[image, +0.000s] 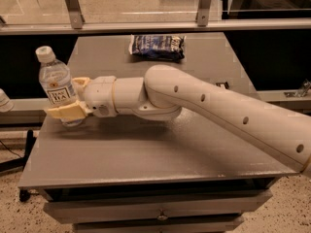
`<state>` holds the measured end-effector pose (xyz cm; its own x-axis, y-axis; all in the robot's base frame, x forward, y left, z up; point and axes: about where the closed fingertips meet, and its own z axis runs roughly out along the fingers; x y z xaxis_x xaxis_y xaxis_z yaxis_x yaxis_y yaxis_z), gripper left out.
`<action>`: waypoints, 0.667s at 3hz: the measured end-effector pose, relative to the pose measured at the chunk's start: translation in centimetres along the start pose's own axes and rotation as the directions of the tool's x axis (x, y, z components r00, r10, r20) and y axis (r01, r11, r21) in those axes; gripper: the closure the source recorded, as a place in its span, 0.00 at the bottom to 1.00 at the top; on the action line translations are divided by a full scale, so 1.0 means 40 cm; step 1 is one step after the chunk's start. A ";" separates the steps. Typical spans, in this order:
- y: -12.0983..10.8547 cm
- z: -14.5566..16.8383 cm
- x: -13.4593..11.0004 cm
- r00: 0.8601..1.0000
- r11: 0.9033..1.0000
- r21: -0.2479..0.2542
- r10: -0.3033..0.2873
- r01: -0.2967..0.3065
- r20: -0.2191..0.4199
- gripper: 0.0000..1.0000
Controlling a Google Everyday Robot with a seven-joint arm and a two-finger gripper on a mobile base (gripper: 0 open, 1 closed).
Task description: Knock blue plastic bottle over
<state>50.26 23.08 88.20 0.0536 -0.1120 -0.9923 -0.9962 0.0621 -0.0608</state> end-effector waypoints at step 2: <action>-0.046 -0.195 -0.030 0.998 0.994 0.107 -0.025 0.031 -0.055 1.00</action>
Offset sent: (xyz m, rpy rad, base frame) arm 0.0301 -0.1700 0.0492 -0.1043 -0.0830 -0.2351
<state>51.49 15.37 90.33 0.0744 -0.1683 -0.9829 -0.9810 0.1648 -0.1025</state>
